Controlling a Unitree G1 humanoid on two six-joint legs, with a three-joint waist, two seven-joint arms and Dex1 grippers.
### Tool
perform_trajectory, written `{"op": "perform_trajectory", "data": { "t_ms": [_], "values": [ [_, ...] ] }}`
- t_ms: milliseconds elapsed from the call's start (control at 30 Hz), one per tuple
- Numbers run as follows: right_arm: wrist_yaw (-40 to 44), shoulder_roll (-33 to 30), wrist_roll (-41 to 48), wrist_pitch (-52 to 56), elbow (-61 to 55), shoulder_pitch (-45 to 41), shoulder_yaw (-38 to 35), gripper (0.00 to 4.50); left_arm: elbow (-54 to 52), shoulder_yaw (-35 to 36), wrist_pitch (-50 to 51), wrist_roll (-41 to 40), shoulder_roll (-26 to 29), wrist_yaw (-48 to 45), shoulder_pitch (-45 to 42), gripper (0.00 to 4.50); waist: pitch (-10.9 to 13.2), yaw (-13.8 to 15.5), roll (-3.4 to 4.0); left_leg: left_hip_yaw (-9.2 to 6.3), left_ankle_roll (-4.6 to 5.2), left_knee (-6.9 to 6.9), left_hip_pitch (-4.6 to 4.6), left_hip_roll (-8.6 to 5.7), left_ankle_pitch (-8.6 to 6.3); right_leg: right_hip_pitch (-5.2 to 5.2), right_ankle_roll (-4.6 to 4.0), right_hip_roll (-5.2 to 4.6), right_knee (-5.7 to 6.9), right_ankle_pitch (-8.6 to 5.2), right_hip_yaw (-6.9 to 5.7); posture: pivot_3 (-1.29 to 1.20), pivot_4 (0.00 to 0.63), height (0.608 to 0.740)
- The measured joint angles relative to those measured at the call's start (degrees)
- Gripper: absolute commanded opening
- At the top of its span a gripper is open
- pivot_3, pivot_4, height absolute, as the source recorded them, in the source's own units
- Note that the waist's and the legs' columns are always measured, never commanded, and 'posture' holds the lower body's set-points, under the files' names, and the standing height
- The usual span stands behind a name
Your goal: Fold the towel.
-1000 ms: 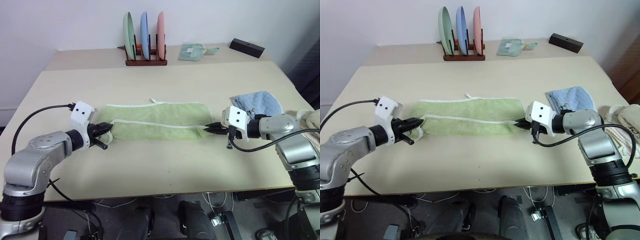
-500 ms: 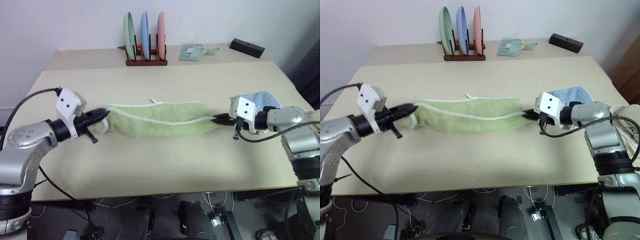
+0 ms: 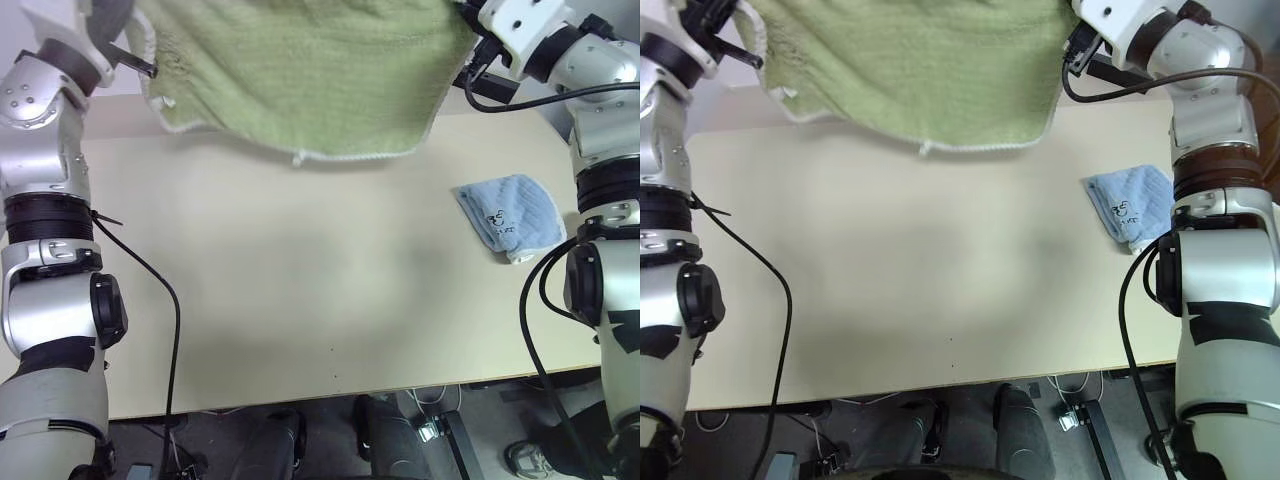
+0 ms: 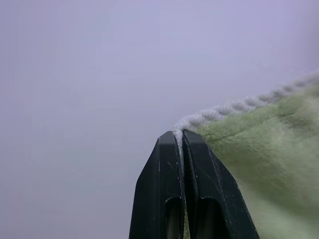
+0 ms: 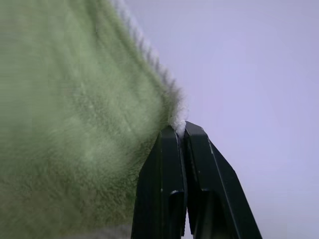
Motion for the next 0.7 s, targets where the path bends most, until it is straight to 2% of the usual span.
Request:
{"op": "perform_trajectory", "data": {
  "t_ms": [100, 167, 267, 367, 400, 533, 700],
  "values": [
    [11.6, -1.2, 7.2, 4.9, -11.1, 14.9, -0.6, 0.0, -11.9, 1.2, 6.0, -5.4, 2.6, -9.0, 19.7, 0.05, 0.0, -1.2, 0.04, 0.0, 0.17, -0.02, -0.09, 0.0, -0.11, 0.0, 0.0, 0.02, 0.11, 0.0, 0.04, 0.0, 0.15, 0.74],
    [17.7, -2.3, 11.0, 11.2, -18.9, 24.7, -0.5, 0.0, -18.9, 1.6, 10.6, -7.4, 2.7, -11.2, 31.0, 0.05, 0.1, -1.3, 0.08, 0.02, 0.17, 0.16, -0.34, -0.03, -0.11, -0.15, 0.01, 0.06, 0.12, 0.01, 0.08, 0.0, 0.15, 0.74],
    [22.9, -4.9, 14.8, 19.8, -29.5, 33.2, -0.3, 0.0, -29.7, 2.4, 16.1, -9.3, 3.8, -12.0, 41.2, 0.05, 0.1, -0.8, 0.12, 0.06, 0.11, 0.5, -0.34, -0.02, -0.08, -0.18, 0.01, 0.06, 0.33, 0.02, 0.12, 0.0, 0.15, 0.74],
    [27.7, -10.9, 18.5, 29.4, -41.6, 42.0, -0.9, 0.0, -44.5, 4.9, 20.3, -11.2, 6.9, -14.4, 56.1, 0.05, 0.1, 0.2, 0.27, 0.12, 0.17, 0.28, 0.3, 0.02, -0.15, 0.36, -0.03, 0.06, 0.2, 0.01, 0.23, 0.0, 0.15, 0.74],
    [29.3, -12.8, 19.1, 32.5, -43.9, 45.3, -0.9, 0.0, -47.1, 5.2, 21.9, -11.7, 7.4, -15.4, 60.8, 0.05, 0.1, 0.6, 0.26, 0.17, 0.55, 0.12, 0.76, 0.02, -0.37, 0.78, -0.03, 0.06, 0.09, 0.0, 0.23, 0.0, 0.15, 0.74],
    [33.1, -15.9, 21.6, 39.5, -50.1, 50.8, -0.9, 0.0, -53.9, 6.6, 27.7, -13.2, 9.3, -17.4, 69.8, 0.05, 0.1, 2.1, 0.25, 0.16, 0.59, 0.14, 1.01, 0.05, -0.41, 1.14, -0.03, 0.06, 0.06, -0.01, 0.16, 0.0, 0.15, 0.74],
    [36.1, -19.4, 23.2, 42.4, -53.3, 53.9, -1.7, 0.0, -59.4, 9.1, 33.7, -15.8, 12.0, -19.5, 74.8, 0.05, 0.1, 3.2, 0.25, 0.17, 0.59, 0.14, 1.05, 0.04, -0.42, 1.2, -0.03, 0.04, 0.0, -0.01, 0.11, 0.0, 0.15, 0.74]
  ]
}}
